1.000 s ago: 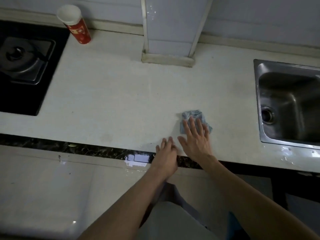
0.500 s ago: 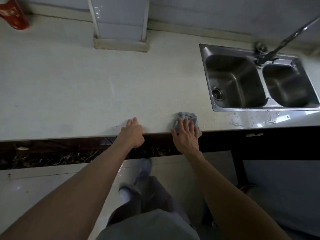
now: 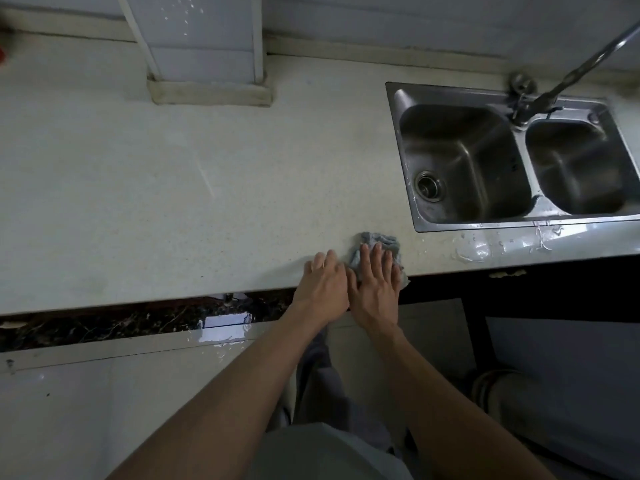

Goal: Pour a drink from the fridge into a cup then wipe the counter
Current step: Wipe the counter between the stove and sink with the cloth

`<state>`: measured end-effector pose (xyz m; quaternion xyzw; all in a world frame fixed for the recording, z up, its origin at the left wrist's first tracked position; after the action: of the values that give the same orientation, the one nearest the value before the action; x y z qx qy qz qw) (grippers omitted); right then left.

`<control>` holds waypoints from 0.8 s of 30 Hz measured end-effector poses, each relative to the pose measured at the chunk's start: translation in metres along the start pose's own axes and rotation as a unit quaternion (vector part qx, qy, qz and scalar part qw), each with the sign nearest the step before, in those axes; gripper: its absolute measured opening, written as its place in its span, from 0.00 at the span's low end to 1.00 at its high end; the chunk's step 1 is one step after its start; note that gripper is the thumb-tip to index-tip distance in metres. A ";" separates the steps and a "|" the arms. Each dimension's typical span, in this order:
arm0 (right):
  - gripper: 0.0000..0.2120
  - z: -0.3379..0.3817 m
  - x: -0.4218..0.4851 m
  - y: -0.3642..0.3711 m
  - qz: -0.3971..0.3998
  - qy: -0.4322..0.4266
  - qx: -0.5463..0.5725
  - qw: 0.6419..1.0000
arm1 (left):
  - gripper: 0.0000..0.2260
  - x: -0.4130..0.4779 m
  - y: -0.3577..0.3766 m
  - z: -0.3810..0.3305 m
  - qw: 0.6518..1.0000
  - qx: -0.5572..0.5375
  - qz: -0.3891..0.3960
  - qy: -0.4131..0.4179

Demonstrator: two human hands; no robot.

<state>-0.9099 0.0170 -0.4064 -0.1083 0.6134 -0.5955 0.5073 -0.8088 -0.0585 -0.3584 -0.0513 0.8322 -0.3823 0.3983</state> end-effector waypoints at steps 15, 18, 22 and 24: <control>0.30 -0.021 0.148 -0.085 0.006 -0.061 -0.029 0.998 | 0.28 0.118 -0.087 -0.016 0.998 -0.028 -0.013 -0.061; 0.31 -0.018 0.189 -0.109 0.025 -0.092 -0.045 0.994 | 0.29 0.139 -0.110 -0.007 0.995 -0.033 -0.029 -0.094; 0.30 -0.010 0.235 -0.134 0.031 -0.103 -0.067 0.992 | 0.27 0.154 -0.125 0.006 0.992 -0.011 -0.050 -0.112; 0.30 -0.003 0.264 -0.146 0.032 -0.111 -0.080 0.990 | 0.25 0.161 -0.131 0.012 0.991 -0.010 -0.048 -0.121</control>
<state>-1.1025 -0.2146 -0.4144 -0.1942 0.6018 -0.5124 0.5810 -0.9379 -0.2203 -0.3753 -0.1408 0.7783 -0.3833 0.4770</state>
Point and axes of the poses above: each hand's wrist, its own x-axis towards the middle knuckle, its own y-axis out of the palm, z = x × y, the point moved 1 cm from there along x, towards the middle knuckle, and after that the axes turned 14 degrees about z, right-handed, at the moved point
